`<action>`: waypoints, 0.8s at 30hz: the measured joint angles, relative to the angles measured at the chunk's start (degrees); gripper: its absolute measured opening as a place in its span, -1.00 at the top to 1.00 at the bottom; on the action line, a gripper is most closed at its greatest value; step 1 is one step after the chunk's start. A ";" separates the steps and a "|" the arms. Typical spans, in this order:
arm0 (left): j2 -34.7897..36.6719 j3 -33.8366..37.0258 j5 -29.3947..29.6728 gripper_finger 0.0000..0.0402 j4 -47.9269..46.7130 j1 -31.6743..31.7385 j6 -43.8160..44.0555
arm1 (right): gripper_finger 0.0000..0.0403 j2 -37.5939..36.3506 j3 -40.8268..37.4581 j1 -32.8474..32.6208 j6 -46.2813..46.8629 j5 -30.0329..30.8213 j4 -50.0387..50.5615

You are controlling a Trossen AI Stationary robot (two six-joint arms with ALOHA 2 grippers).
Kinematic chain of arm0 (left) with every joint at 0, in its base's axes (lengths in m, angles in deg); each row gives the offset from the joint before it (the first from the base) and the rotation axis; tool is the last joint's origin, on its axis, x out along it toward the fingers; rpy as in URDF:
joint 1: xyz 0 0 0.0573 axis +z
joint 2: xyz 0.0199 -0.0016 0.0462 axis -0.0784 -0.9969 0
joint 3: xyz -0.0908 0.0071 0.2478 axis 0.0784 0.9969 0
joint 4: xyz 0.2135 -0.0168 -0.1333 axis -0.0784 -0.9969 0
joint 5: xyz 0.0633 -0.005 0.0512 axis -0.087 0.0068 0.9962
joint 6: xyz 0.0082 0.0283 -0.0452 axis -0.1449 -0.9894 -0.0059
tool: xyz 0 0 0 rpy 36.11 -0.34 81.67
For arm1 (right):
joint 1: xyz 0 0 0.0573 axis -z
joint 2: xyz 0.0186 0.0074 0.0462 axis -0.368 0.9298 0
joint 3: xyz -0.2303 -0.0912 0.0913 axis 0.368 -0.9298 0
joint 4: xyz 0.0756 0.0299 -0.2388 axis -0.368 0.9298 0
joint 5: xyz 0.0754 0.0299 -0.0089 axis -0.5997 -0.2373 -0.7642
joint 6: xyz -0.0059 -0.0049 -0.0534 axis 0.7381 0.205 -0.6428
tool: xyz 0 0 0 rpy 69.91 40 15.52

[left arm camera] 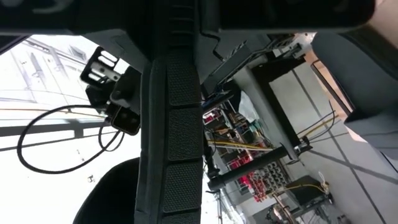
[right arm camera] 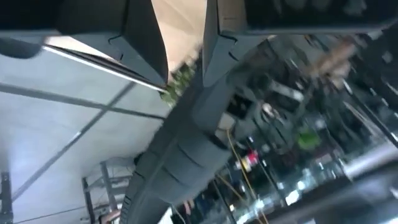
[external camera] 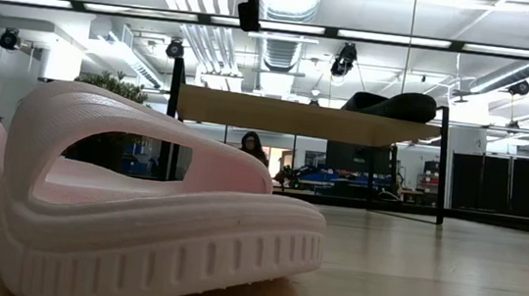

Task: Pick and place slides into the shelf
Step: Put the black slipper on the shelf

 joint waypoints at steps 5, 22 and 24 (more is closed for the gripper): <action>0.00 -0.17 0.04 0.79 0.11 0.17 -0.02 | 0.56 0.00 -3.62 -0.01 1.74 -2.04 -11.99; 0.00 -0.31 2.56 0.79 0.01 0.17 0.56 | 0.02 11.33 7.85 -1.77 -36.92 1.55 -6.71; 0.00 -0.26 2.56 0.79 -0.07 0.17 0.70 | 0.01 14.14 12.78 -1.77 -39.94 3.31 0.67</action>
